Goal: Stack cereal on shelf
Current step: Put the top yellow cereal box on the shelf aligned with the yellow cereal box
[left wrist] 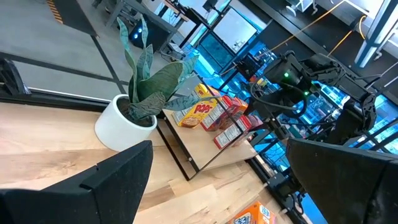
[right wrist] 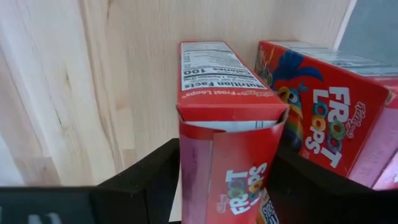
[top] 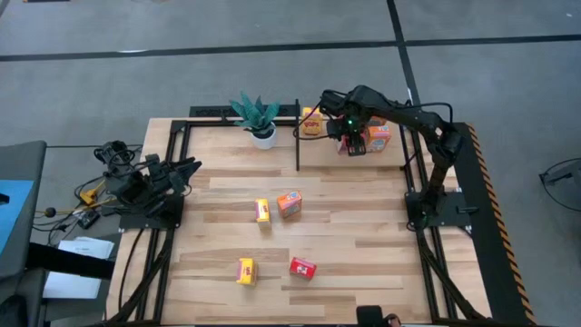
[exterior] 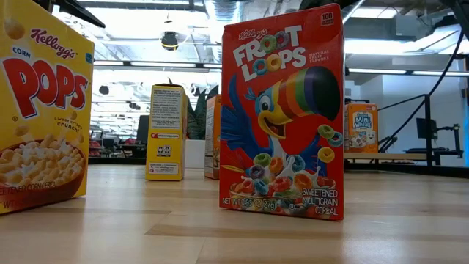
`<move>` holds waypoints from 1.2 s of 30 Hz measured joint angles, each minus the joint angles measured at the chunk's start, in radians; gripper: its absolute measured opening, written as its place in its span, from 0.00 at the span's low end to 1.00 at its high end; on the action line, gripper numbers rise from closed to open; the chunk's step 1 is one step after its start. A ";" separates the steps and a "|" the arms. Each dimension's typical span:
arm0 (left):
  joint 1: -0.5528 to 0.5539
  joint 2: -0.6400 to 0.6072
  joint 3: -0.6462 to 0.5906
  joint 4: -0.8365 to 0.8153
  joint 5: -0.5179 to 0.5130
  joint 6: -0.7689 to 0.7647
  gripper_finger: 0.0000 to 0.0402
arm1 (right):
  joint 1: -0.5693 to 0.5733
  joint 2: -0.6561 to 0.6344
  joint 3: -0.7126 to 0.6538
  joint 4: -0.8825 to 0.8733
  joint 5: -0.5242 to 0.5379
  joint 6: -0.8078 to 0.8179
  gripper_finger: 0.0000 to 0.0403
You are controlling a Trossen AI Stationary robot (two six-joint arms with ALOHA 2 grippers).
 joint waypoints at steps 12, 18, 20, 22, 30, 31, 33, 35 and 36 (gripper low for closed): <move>0.000 0.000 0.000 0.000 0.000 -0.001 0.89 | 0.000 -0.005 0.076 -0.011 0.035 0.028 0.60; 0.000 0.000 0.000 0.001 0.000 -0.001 0.89 | 0.000 -0.005 0.194 -0.060 0.060 0.071 0.64; 0.000 0.000 0.000 0.001 0.000 -0.001 0.89 | 0.000 -0.005 0.242 -0.086 0.060 0.097 0.65; 0.000 0.000 0.000 0.000 0.000 -0.001 0.89 | 0.005 -0.005 0.292 -0.115 0.047 0.132 0.66; 0.000 0.000 0.000 -0.013 0.001 -0.001 0.89 | 0.130 -0.009 0.468 -0.188 -0.337 0.372 0.66; 0.000 0.000 0.000 -0.013 0.002 -0.001 0.89 | 0.158 -0.015 0.472 -0.187 -0.400 0.410 0.66; 0.000 0.000 0.000 -0.013 0.007 -0.001 0.89 | 0.236 -0.030 0.473 -0.190 -0.476 0.475 0.66; 0.000 0.000 0.000 -0.014 0.019 0.003 0.89 | 0.336 -0.035 0.476 -0.190 -0.479 0.539 0.66; 0.000 0.000 0.000 -0.014 0.024 0.004 0.89 | 0.382 -0.035 0.474 -0.189 -0.477 0.572 0.66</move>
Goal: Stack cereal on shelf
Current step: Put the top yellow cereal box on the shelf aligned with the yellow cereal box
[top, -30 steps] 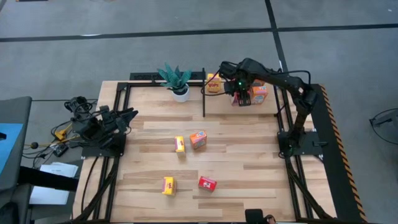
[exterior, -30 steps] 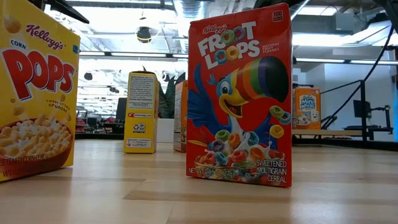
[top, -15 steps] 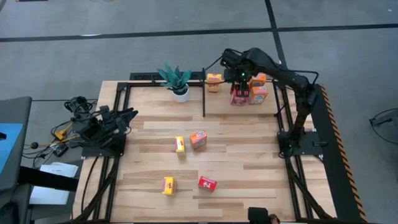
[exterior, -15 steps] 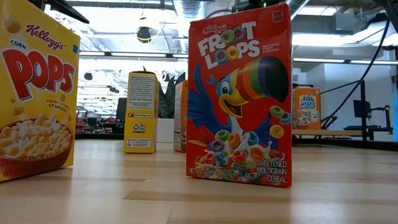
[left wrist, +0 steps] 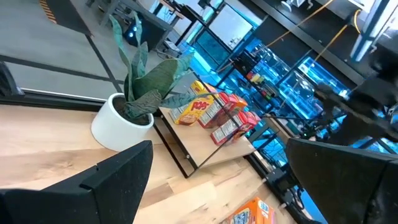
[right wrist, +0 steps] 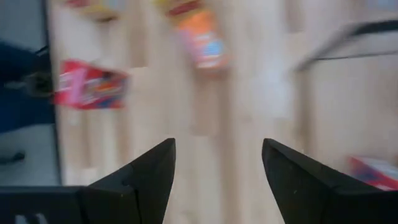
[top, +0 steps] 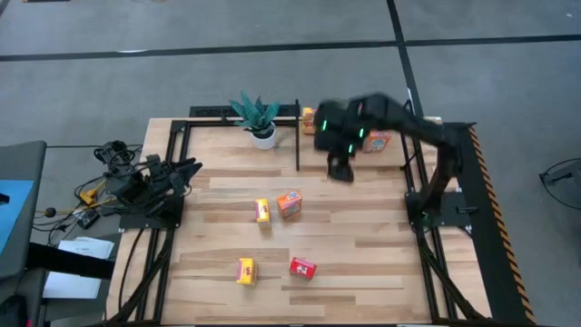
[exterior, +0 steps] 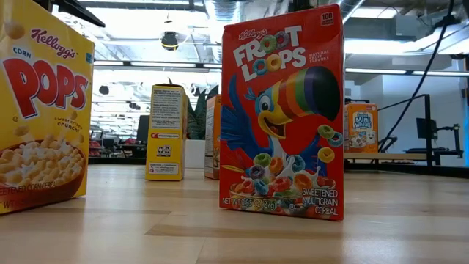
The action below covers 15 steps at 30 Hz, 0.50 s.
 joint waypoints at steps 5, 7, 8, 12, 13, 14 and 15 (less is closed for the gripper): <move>0.000 0.000 0.000 -0.002 0.039 0.001 0.89 | 0.237 -0.011 0.000 -0.001 0.084 0.239 0.66; 0.000 0.000 0.000 -0.009 0.061 -0.001 0.89 | 0.329 -0.008 -0.001 0.002 0.157 0.364 0.66; 0.000 0.000 0.000 -0.018 0.070 -0.005 0.89 | 0.372 -0.005 -0.001 0.007 0.191 0.426 0.66; 0.000 0.000 0.000 -0.044 0.108 -0.028 0.89 | 0.515 0.014 -0.003 0.060 0.297 0.637 0.66; 0.000 0.000 0.000 -0.056 0.112 -0.036 0.89 | 0.542 0.024 -0.005 0.083 0.327 0.676 0.66; 0.000 0.000 0.000 -0.067 0.115 -0.046 0.89 | 0.561 0.034 -0.008 0.109 0.353 0.714 0.66; 0.000 0.000 0.000 -0.073 0.122 -0.054 0.89 | 0.578 0.043 -0.011 0.116 0.378 0.742 0.66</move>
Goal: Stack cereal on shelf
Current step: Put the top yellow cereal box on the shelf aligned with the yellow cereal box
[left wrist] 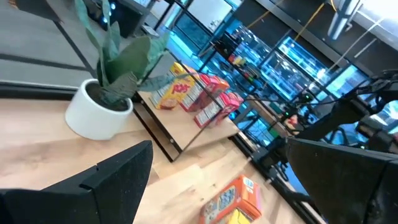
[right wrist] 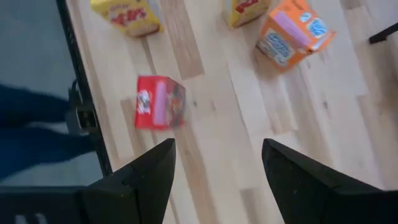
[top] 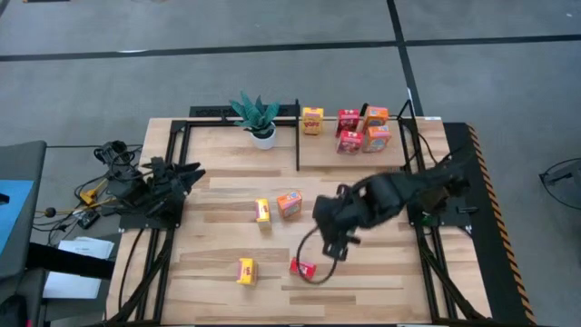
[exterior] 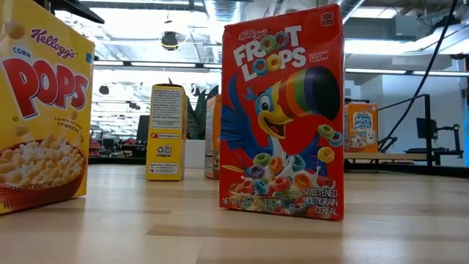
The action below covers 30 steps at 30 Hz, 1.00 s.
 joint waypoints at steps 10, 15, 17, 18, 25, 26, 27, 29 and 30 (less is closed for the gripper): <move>0.000 0.000 0.000 -0.021 0.086 -0.071 0.89 | 0.097 0.147 -0.002 0.072 0.015 0.006 0.66; 0.000 0.000 0.000 -0.049 0.091 -0.135 0.89 | 0.119 0.181 0.002 0.122 0.021 -0.024 0.66; 0.000 0.000 0.000 -0.049 0.111 -0.151 0.89 | 0.121 0.194 -0.001 0.172 0.025 -0.026 0.66; 0.000 0.000 0.000 -0.051 0.119 -0.158 0.89 | 0.125 0.199 -0.003 0.192 0.028 -0.027 0.66; 0.000 0.001 0.000 -0.056 0.218 -0.185 0.89 | 0.106 0.257 0.003 0.391 0.059 -0.160 0.66; 0.000 0.001 0.000 -0.056 0.229 -0.188 0.89 | 0.098 0.258 0.001 0.416 0.071 -0.193 0.66; 0.000 0.001 0.000 -0.055 0.240 -0.200 0.89 | 0.091 0.258 0.001 0.410 0.081 -0.233 0.66; 0.000 0.001 0.000 -0.059 0.260 -0.235 0.89 | 0.058 0.256 0.001 0.399 0.092 -0.305 0.66; 0.000 0.002 0.000 -0.061 0.273 -0.247 0.89 | 0.040 0.252 0.001 0.411 0.097 -0.334 0.66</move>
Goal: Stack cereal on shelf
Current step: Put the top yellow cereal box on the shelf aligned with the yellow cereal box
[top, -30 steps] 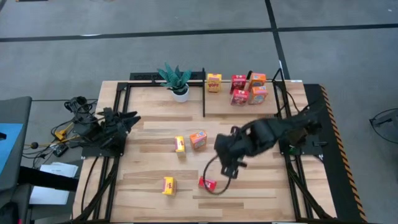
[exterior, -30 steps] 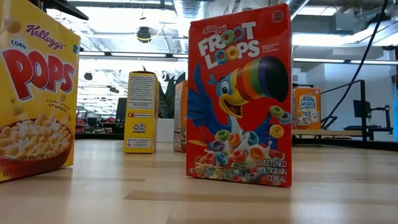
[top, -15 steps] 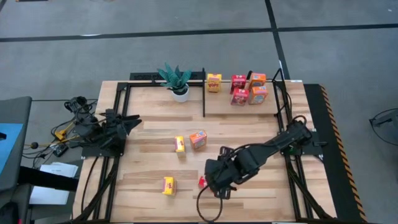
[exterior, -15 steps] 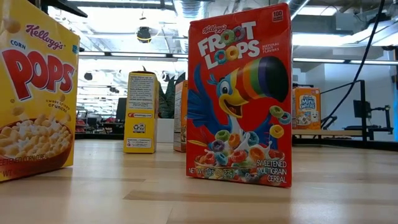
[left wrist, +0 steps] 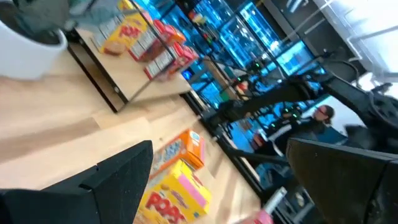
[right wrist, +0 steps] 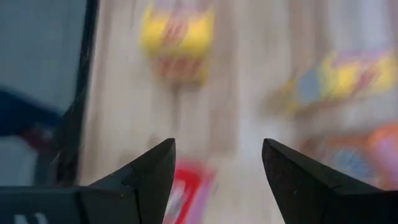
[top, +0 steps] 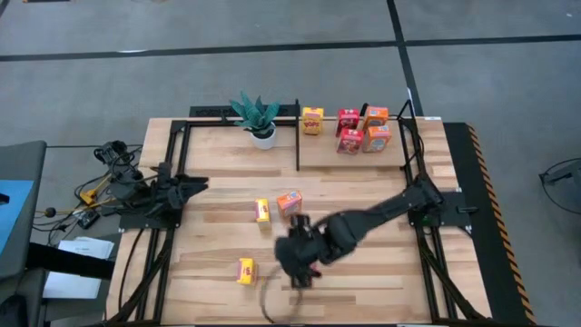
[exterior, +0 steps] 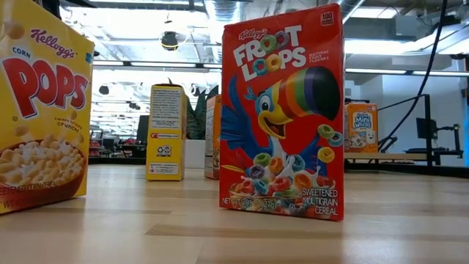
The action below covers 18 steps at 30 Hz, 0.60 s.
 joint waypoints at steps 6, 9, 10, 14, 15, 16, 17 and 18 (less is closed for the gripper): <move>0.000 0.000 0.000 -0.012 0.061 -0.043 0.89 | -0.138 -0.058 -0.001 -0.098 -0.003 -0.189 0.66; 0.000 0.000 0.000 -0.022 0.071 -0.045 0.89 | -0.206 -0.092 0.000 -0.132 -0.005 -0.274 0.66; 0.000 0.000 0.000 -0.022 0.071 -0.045 0.89 | -0.227 -0.102 -0.001 -0.146 -0.005 -0.306 0.66; 0.000 0.000 0.000 -0.031 0.071 -0.045 0.89 | -0.298 -0.144 0.000 -0.150 -0.005 -0.412 0.66; 0.000 0.000 0.000 -0.034 0.071 -0.045 0.89 | -0.315 -0.148 0.000 -0.151 -0.008 -0.430 0.66; 0.000 0.000 0.000 -0.043 0.071 -0.045 0.89 | -0.328 -0.153 0.001 -0.133 -0.008 -0.445 0.66; 0.000 0.000 0.000 -0.049 0.071 -0.045 0.89 | -0.338 -0.159 0.000 -0.126 -0.008 -0.455 0.66; 0.000 0.000 0.000 -0.052 0.070 -0.045 0.89 | -0.348 -0.161 -0.001 -0.127 -0.009 -0.465 0.66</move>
